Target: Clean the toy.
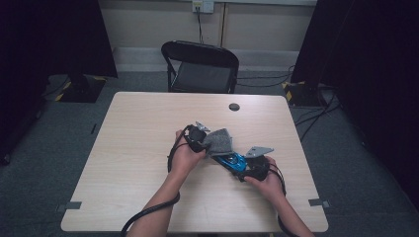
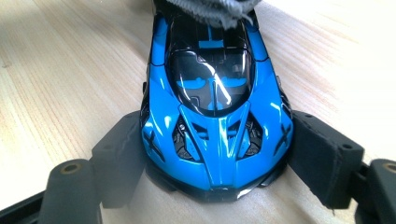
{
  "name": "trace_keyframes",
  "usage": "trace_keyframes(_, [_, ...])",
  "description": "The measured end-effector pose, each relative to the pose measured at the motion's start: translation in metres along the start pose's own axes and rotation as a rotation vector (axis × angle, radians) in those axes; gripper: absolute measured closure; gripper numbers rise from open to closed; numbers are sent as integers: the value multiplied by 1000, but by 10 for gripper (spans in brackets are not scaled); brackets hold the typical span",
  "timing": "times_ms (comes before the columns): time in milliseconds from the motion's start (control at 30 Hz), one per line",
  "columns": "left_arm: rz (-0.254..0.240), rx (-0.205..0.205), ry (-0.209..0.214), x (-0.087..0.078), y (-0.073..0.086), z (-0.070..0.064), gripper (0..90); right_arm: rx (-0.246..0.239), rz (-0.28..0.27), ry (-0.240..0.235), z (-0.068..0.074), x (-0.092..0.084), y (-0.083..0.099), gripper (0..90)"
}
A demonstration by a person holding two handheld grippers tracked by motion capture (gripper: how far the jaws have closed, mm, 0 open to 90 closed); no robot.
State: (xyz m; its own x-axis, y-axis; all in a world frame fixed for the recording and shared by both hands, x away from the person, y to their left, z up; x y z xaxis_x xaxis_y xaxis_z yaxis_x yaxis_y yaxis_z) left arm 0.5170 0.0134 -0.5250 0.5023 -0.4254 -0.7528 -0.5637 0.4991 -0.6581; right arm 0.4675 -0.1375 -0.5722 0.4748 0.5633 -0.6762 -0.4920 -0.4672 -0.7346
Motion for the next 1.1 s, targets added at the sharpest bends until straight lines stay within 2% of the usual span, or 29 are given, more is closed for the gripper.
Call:
trace_keyframes(267, [4, -43, -20, 0, 6, 12, 736, 0, 0, 0, 0, 0, 0, 238])
trace_keyframes(700, [25, -71, -54, -2, 15, 29, 737, 0, 0, 0, 0, 0, 0, 238])
trace_keyframes(1100, [28, -113, -86, -15, 25, 49, 738, 0, 0, 0, 0, 0, 0, 238])
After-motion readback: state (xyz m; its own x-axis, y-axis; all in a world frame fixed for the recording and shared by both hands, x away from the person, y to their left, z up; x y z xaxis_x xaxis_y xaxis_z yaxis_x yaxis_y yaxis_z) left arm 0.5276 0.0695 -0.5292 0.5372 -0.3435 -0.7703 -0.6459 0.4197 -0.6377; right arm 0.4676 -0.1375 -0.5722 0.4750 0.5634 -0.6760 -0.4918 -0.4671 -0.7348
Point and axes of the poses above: each handheld gripper's, and its own axes: x roughly forward along the jaws, y roughly out of its underside, z roughly to its left, the point moved 10 cm from there along x, roughly forward along the jaws, and after that the axes turned 3 degrees about x, right-handed, at the moved point
